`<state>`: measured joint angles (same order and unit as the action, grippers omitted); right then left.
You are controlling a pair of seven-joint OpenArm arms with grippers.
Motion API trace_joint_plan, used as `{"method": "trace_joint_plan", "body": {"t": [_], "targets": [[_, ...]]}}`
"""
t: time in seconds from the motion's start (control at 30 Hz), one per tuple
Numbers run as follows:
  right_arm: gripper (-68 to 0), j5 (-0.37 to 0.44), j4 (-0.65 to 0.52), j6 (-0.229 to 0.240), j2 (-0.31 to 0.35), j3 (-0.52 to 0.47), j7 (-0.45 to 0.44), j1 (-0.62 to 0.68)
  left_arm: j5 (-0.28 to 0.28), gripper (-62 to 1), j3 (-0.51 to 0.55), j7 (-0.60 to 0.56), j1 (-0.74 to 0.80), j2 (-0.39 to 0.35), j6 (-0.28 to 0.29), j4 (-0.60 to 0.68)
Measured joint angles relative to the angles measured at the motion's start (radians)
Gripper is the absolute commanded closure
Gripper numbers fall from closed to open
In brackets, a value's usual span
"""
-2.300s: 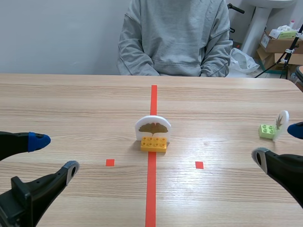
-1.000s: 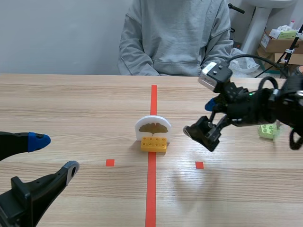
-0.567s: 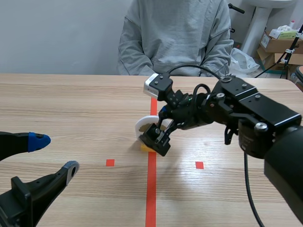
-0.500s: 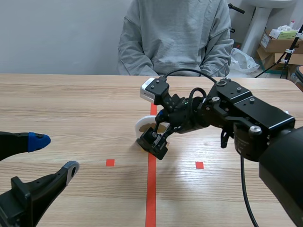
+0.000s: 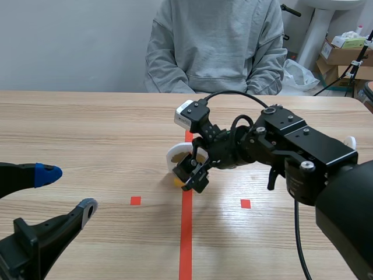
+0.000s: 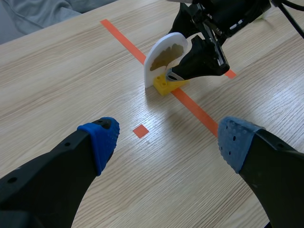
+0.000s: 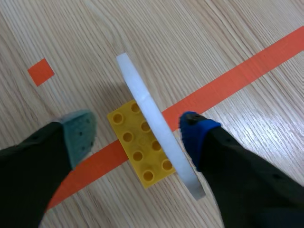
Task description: Do the leaf sorting experiment
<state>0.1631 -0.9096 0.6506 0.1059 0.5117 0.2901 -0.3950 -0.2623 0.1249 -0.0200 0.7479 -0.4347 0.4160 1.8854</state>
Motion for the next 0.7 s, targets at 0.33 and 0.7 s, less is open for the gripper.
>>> {"method": "trace_joint_plan", "body": {"t": [0.33,0.7], "targets": [[-10.6,0.0,0.0,0.0,0.002,0.0,0.0,0.001,0.0,-45.4,0.0,0.0,0.0,0.0,0.0,0.0],[-1.9,0.001,0.0,0.0,0.002,0.0,0.0,0.0,0.0,-45.4,0.0,0.0,0.0,0.0,0.0,0.0]]}}
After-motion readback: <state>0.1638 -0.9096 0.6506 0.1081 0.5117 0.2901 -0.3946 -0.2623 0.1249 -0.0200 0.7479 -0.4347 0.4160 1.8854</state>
